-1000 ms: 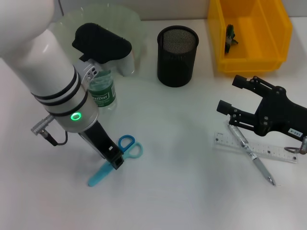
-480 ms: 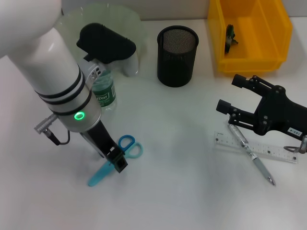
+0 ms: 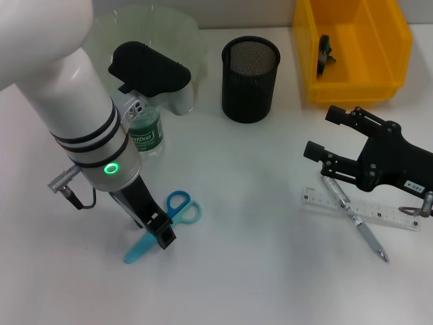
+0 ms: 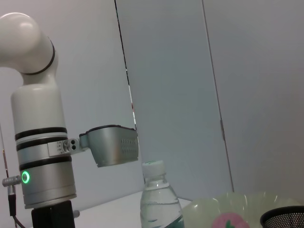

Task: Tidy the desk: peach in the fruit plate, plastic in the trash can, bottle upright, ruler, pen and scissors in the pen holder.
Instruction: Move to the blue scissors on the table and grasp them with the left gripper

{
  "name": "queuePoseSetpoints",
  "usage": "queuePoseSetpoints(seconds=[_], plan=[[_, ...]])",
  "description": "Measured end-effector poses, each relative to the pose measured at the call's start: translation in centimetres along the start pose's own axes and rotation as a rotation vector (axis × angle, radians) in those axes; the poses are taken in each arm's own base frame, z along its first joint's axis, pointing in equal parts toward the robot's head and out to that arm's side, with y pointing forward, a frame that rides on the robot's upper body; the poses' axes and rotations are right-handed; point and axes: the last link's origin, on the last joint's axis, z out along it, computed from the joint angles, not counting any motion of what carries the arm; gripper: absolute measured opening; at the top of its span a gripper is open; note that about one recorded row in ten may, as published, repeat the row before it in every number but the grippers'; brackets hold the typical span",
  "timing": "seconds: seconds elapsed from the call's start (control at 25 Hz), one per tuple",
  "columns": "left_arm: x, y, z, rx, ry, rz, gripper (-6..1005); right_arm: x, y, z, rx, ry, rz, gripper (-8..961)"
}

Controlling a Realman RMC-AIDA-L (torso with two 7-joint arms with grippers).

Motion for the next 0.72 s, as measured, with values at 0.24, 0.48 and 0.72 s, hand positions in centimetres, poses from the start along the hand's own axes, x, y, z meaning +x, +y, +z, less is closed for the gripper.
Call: queuePoseSetpoints(seconds=[0.24,0.48,0.72], plan=[[-0.01,0.02,0.06,-0.003,0.003,-0.001,552,0.01,0.01,0.02,-0.001,0.0,0.001,818],[-0.04,0.13,0.15,-0.013,0.005,-0.003,550,0.0,0.0,0.06,-0.001,0.0,0.0,818],[-0.22,0.05,0.42,-0.02,0.0,-0.011,549,-0.02,-0.01,0.07,-0.001,0.0,-0.002,818]])
